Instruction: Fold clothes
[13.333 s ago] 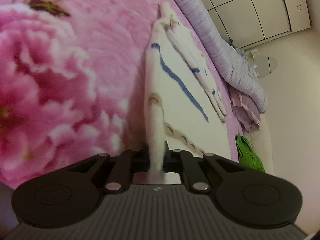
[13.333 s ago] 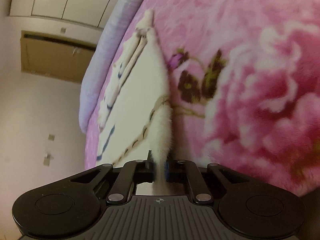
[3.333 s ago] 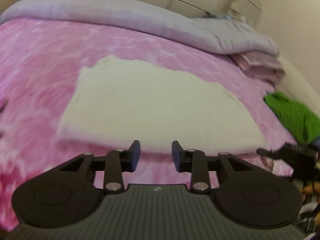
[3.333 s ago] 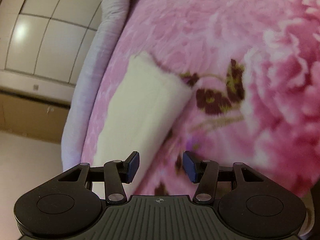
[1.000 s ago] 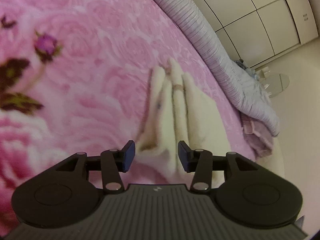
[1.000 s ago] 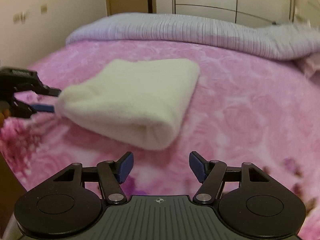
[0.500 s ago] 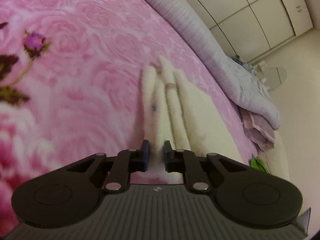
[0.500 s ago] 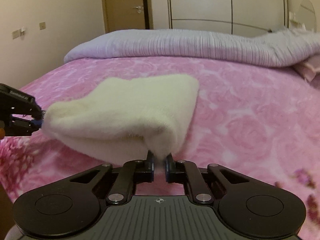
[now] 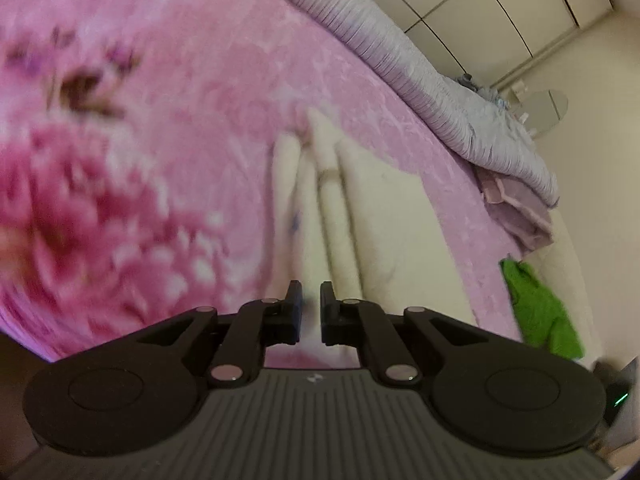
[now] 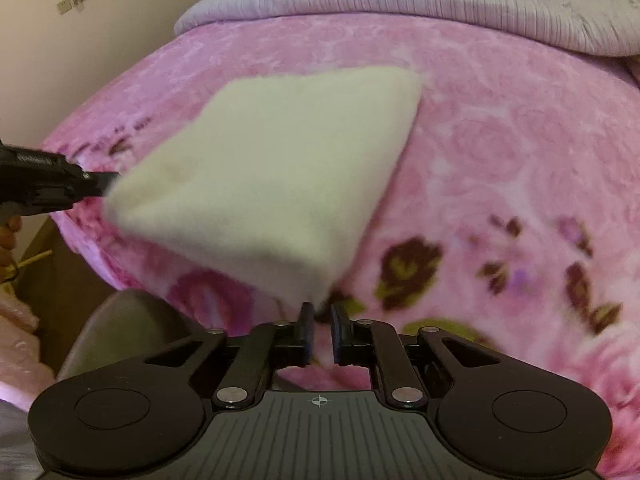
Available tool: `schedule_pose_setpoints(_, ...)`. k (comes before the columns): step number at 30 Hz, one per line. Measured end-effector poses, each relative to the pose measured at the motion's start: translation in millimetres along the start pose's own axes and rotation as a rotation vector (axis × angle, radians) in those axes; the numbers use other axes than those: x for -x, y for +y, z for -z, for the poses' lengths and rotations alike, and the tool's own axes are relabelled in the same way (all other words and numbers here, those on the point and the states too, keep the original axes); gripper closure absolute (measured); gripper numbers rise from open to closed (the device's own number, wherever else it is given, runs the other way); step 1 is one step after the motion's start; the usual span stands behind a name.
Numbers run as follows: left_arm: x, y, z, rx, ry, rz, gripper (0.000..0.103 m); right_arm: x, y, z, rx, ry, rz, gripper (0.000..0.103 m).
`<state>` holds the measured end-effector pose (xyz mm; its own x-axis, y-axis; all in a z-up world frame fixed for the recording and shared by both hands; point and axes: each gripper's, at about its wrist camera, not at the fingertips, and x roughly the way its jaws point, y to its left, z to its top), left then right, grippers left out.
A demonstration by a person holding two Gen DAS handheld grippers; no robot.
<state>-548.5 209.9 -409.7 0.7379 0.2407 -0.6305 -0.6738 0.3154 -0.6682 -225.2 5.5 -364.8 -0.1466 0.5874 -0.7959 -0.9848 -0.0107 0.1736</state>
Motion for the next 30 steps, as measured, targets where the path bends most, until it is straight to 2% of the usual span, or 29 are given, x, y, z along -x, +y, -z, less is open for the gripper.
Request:
schedule_pose_setpoints(1,-2,-4,-6,-0.008,0.006,-0.002,0.088,0,-4,-11,0.005,0.0,-0.008,0.084)
schedule_pose_setpoints(2,-4,-7,-12,-0.016,0.012,-0.004,0.073,0,-7,-23,0.009,0.0,-0.016,0.077)
schedule_pose_setpoints(3,-7,-11,-18,-0.025,0.018,-0.006,0.063,1,-11,-34,0.014,-0.001,-0.024,0.068)
schedule_pose_setpoints(4,-9,-15,-24,-0.033,0.024,-0.007,0.061,1,-14,-46,0.019,-0.001,-0.032,0.063)
schedule_pose_setpoints(5,-11,-19,-30,-0.041,0.03,-0.009,0.061,1,-18,-57,0.023,-0.001,-0.04,0.057)
schedule_pose_setpoints(8,-18,-30,-48,-0.066,0.047,-0.015,0.061,1,-29,-92,0.037,-0.002,-0.064,0.056)
schedule_pose_setpoints(12,-59,-27,-68,-0.037,0.118,-0.037,0.061,-61,-60,-132,-0.092,0.078,-0.109,0.056)
schedule_pose_setpoints(15,-81,-20,-81,0.014,0.132,-0.006,0.062,-96,-81,-151,-0.203,0.113,-0.165,0.056)
schedule_pose_setpoints(18,-100,-18,-93,0.026,0.124,0.025,0.064,-109,-88,-157,-0.218,0.137,-0.201,0.056)
schedule_pose_setpoints(19,-104,-19,-96,0.009,0.128,0.027,0.077,-111,-86,-158,-0.199,0.144,-0.192,0.056)
schedule_pose_setpoints(20,-108,-21,-98,-0.012,0.133,0.029,0.083,-111,-84,-157,-0.186,0.146,-0.185,0.056)
schedule_pose_setpoints(22,-107,-27,-101,-0.083,0.128,0.035,0.088,-109,-79,-154,-0.164,0.146,-0.172,0.056)
schedule_pose_setpoints(26,-85,-30,-114,-0.138,0.089,0.063,0.09,-105,-70,-152,-0.142,0.144,-0.193,0.056)
schedule_pose_setpoints(28,-81,-25,-123,-0.144,0.073,0.032,0.09,-106,-64,-153,-0.135,0.145,-0.211,0.056)
schedule_pose_setpoints(30,-87,-15,-126,-0.14,0.092,0.005,0.09,-111,-56,-155,-0.125,0.15,-0.221,0.056)
